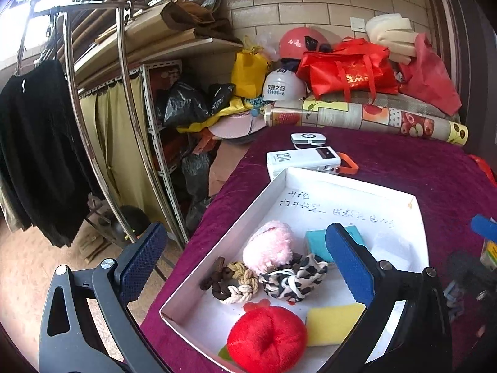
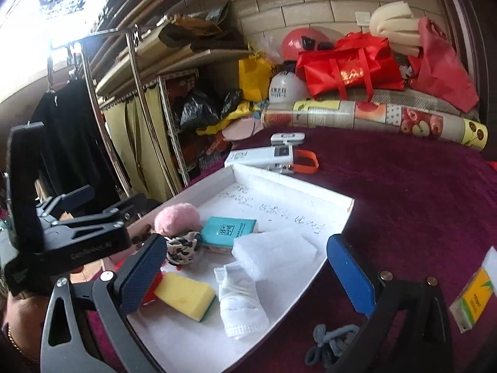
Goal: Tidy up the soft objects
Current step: 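Move both open tools to the blue-grey rope knot and yellow tissue pack, then grasp the blue-grey rope knot with the left tool while the right tool grasps the yellow tissue pack, then carry the rope knot and tissue pack into the white box and open both tools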
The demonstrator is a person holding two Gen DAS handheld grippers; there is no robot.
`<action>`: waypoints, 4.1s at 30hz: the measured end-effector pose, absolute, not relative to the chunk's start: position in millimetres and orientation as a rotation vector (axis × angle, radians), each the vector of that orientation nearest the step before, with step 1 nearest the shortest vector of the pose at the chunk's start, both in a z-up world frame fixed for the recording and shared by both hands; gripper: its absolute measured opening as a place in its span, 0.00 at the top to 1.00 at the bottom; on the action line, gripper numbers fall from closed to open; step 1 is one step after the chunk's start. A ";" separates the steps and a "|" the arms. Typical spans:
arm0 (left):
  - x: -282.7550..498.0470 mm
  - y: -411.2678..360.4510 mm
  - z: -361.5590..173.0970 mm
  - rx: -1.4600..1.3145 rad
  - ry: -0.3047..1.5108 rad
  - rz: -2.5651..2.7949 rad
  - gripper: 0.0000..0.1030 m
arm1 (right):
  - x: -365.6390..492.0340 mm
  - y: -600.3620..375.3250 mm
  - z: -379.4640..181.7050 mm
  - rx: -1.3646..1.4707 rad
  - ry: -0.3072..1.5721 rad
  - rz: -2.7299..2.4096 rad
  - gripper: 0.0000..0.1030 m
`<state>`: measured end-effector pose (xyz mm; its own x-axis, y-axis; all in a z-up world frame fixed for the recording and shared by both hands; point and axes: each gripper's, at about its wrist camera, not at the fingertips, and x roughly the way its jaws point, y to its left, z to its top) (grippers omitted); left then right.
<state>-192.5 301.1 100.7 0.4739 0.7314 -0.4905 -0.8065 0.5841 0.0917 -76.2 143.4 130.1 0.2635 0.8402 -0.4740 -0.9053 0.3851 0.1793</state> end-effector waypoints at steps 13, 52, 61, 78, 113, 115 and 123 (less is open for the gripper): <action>-180.1 251.6 119.9 -0.133 0.473 0.809 0.00 | -51.3 28.2 186.0 0.127 0.274 1.043 0.00; -42.1 127.9 24.7 -0.113 0.801 0.284 0.72 | 75.5 2.1 53.5 -0.154 0.822 0.705 0.28; -75.1 126.6 72.3 -0.172 0.654 0.290 0.72 | 13.0 -10.8 113.8 -0.162 0.599 0.791 0.28; -133.3 135.1 124.5 -0.171 0.486 0.362 0.71 | -36.0 -0.2 154.2 -0.200 0.469 0.878 0.28; -165.1 320.4 78.0 -0.199 0.598 0.834 0.58 | -47.5 194.6 99.7 -0.099 0.742 1.244 0.22; -167.1 323.6 79.8 -0.200 0.586 0.861 0.18 | -48.0 196.9 97.7 -0.103 0.725 1.234 0.17; -180.8 324.6 84.0 -0.211 0.556 0.932 0.00 | -56.2 187.5 101.3 -0.133 0.655 1.196 0.00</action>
<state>-180.8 324.6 84.0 0.4686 0.7006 -0.5381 -0.8065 0.5878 0.0630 -56.2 187.5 101.3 0.2071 0.8183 -0.5362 -0.8928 0.3822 0.2385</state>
